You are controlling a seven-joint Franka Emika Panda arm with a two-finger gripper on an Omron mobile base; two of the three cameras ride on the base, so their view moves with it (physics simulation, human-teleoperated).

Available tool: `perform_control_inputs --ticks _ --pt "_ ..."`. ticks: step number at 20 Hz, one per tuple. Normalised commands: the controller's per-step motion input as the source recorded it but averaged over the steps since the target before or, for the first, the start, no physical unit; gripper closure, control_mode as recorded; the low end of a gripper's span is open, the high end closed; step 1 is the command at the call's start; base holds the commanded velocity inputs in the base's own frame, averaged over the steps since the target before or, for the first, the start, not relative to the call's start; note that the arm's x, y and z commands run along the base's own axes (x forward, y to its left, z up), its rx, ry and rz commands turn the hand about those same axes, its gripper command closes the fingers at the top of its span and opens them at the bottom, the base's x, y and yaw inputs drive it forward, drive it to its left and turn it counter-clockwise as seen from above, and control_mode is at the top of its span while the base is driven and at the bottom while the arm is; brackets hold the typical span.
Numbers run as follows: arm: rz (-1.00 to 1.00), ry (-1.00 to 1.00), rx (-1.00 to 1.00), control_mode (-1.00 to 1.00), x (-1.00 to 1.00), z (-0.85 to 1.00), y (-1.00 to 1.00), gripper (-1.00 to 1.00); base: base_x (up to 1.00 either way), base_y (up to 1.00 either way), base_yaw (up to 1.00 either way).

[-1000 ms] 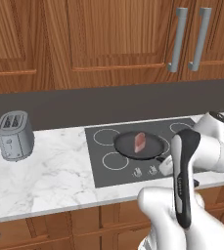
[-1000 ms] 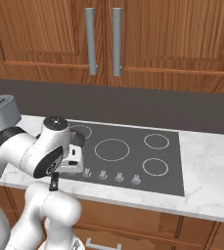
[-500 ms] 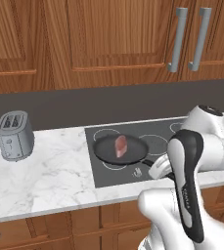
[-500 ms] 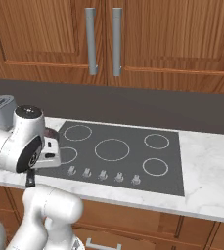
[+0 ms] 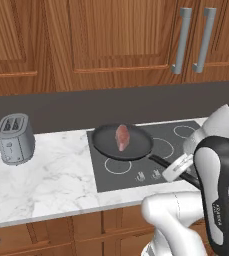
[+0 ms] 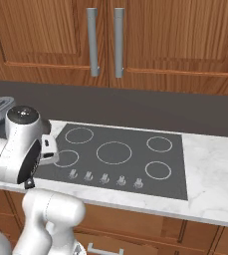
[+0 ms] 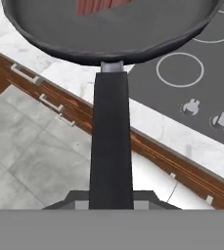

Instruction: Pick up the pan with the steak in it and place it on the dining table. Then place the steak on the plate.

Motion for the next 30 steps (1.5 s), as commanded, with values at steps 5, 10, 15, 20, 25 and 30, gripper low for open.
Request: perform_control_inputs --ticks 5,10,15,20,25,30 --pt "0.01 0.0 0.0 1.0 -0.06 -0.01 0.0 1.0 -0.25 0.0 0.04" --pt "0.0 0.0 0.0 1.0 0.0 0.0 0.0 1.0 -0.96 0.0 0.08" --pt "0.0 0.0 0.0 1.0 0.0 0.0 0.0 1.0 -0.78 0.0 0.17" --pt "0.0 0.0 0.0 1.0 0.0 0.0 0.0 1.0 -0.16 -0.01 0.47" --pt "0.0 0.0 0.0 1.0 0.0 0.0 0.0 1.0 -0.09 0.0 0.5" --pt "0.0 0.0 0.0 1.0 0.0 0.0 0.0 1.0 -0.04 0.0 0.5"
